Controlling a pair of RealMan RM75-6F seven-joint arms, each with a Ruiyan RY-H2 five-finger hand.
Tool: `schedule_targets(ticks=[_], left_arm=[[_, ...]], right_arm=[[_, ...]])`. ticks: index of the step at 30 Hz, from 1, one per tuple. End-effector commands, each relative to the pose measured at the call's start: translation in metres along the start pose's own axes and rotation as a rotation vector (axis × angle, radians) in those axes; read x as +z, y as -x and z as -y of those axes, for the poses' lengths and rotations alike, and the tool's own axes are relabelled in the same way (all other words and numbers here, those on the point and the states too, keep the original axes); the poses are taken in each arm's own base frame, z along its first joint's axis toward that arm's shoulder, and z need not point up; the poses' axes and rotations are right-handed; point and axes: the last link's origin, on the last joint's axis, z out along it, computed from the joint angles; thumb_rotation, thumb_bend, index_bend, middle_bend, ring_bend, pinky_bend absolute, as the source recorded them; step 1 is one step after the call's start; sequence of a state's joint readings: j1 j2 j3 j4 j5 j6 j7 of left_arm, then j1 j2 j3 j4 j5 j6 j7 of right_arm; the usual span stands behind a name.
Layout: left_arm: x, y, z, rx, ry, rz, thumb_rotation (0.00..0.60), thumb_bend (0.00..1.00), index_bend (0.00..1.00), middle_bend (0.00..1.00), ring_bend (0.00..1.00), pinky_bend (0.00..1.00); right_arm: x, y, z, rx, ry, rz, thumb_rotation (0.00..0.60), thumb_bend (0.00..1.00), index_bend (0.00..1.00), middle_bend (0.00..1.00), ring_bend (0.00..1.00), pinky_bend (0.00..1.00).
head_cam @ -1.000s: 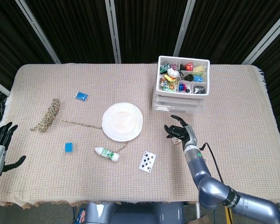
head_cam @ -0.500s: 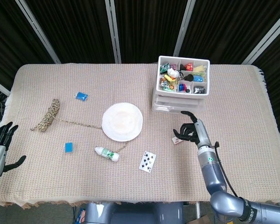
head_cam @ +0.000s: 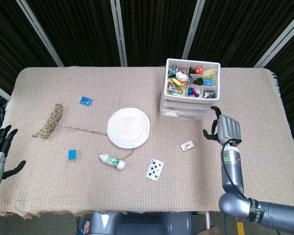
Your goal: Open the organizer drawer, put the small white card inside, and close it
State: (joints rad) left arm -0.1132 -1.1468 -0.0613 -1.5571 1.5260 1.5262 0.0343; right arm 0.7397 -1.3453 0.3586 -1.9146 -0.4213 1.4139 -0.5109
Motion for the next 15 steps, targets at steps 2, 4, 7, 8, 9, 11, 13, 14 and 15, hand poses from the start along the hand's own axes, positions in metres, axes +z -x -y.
schedule_targets(ticks=[2,4,7,8,9,11,13,14,15], left_arm=[[0.001,0.0,0.0,-0.003,0.006,-0.029,0.6,0.26,0.01,0.0,0.0,0.0],[0.001,0.0,0.001,-0.006,0.006,-0.035,0.6,0.26,0.01,0.0,0.0,0.0],[0.001,0.001,0.001,-0.013,0.001,-0.032,0.6,0.26,0.01,0.0,0.0,0.0],[0.001,0.001,0.001,-0.015,0.0,-0.032,0.6,0.26,0.01,0.0,0.0,0.0],[0.001,0.001,0.001,-0.015,-0.001,-0.031,0.6,0.26,0.01,0.0,0.0,0.0],[0.001,0.001,0.001,-0.015,-0.001,-0.03,0.6,0.26,0.01,0.0,0.0,0.0],[0.001,0.001,0.001,-0.016,-0.002,-0.03,0.6,0.26,0.01,0.0,0.0,0.0],[0.001,0.001,0.001,-0.018,-0.003,-0.03,0.6,0.26,0.01,0.0,0.0,0.0],[0.001,0.001,0.001,-0.018,-0.004,-0.03,0.6,0.26,0.01,0.0,0.0,0.0]], right_arm=[[0.001,0.007,0.0,-0.012,0.008,0.003,0.6,0.23,0.16,0.72,0.72,0.53],[0.002,0.008,0.0,-0.034,0.007,-0.002,0.6,0.23,0.17,0.72,0.72,0.53],[0.003,0.011,0.001,-0.026,0.008,0.0,0.6,0.23,0.19,0.72,0.72,0.53],[0.003,0.012,0.001,-0.023,0.008,0.002,0.6,0.23,0.2,0.72,0.72,0.53],[0.004,0.013,0.002,-0.025,0.006,0.004,0.6,0.23,0.2,0.72,0.72,0.53],[0.005,0.015,0.002,-0.026,0.003,0.002,0.6,0.23,0.2,0.72,0.72,0.53],[0.007,0.017,0.004,-0.019,0.002,0.001,0.6,0.23,0.2,0.72,0.72,0.53],[0.008,0.018,0.004,-0.013,0.001,0.001,0.6,0.23,0.2,0.72,0.72,0.53],[0.008,0.02,0.005,-0.011,0.001,0.003,0.6,0.23,0.2,0.72,0.72,0.53]])
